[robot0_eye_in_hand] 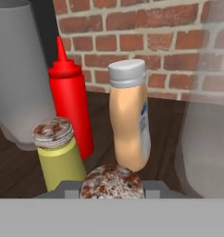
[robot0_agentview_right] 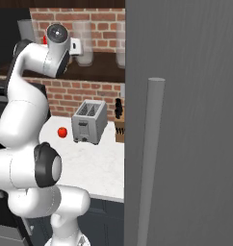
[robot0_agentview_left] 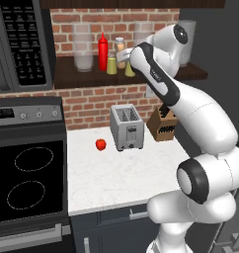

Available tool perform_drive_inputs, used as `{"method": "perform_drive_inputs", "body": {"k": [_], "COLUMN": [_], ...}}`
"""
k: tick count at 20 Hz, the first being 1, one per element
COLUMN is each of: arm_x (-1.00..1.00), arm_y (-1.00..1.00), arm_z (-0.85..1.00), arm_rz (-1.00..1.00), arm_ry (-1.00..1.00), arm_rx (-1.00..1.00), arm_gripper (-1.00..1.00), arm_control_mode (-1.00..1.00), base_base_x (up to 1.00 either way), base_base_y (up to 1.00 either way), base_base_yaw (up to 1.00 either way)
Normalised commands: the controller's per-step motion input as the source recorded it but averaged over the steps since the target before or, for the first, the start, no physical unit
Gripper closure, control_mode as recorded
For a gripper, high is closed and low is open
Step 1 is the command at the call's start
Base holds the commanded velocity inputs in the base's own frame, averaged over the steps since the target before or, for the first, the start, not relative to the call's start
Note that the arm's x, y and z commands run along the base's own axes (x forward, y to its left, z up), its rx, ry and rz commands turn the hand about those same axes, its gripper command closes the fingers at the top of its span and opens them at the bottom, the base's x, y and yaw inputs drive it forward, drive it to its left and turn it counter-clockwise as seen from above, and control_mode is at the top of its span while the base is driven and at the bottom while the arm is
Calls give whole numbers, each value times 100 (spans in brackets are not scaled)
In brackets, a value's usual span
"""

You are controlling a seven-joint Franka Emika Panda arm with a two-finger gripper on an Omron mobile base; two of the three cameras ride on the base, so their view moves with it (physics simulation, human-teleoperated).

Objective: Put the shaker and condiment bottle from the counter next to their counterparts in the cabinet.

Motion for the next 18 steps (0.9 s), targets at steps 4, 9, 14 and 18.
{"method": "perform_drive_inputs", "body": {"k": [4, 9, 14, 18], "arm_x": [14, 15, 14, 14], "arm_y": [1, 0, 1, 4], "arm_z": [-1, 0, -2, -3], "arm_rz": [0, 0, 0, 0], "arm_ry": [0, 0, 0, 0], "arm_rx": [0, 0, 0, 0], "arm_gripper": [100, 100, 100, 100], "arm_control_mode": [-100, -100, -100, -100], "base_base_x": [0, 0, 0, 0], "base_base_y": [0, 0, 0, 0], "base_base_yaw": [0, 0, 0, 0]}}
